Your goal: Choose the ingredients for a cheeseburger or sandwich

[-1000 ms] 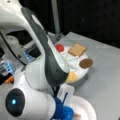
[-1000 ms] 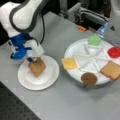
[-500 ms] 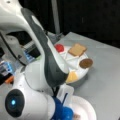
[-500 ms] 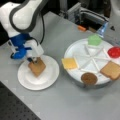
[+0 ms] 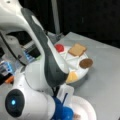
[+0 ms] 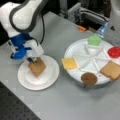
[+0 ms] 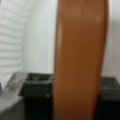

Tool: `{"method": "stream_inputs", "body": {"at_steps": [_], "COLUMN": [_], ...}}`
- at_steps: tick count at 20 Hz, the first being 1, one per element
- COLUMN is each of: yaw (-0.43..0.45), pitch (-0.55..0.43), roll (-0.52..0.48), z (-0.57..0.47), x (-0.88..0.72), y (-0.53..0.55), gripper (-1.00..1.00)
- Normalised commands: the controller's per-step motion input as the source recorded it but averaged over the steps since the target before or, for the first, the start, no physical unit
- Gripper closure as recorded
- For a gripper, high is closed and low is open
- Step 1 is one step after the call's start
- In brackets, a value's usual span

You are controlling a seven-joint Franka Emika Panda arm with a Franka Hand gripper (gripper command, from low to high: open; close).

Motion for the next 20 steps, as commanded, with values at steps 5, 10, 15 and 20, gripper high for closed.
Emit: {"method": "stream_inputs", "body": {"at_steps": [5, 10, 15, 20], "yaw": [0.115, 0.127, 0.142, 0.126], "pitch": [-0.001, 0.000, 0.000, 0.027], "roll": [0.164, 0.150, 0.142, 0.107], "z": [0.02, 0.02, 0.02, 0.09], "x": [0.28, 0.25, 0.24, 0.16], "y": [-0.15, -0.19, -0.23, -0.25], "gripper": [-1.00, -1.00, -1.00, -1.00]}}
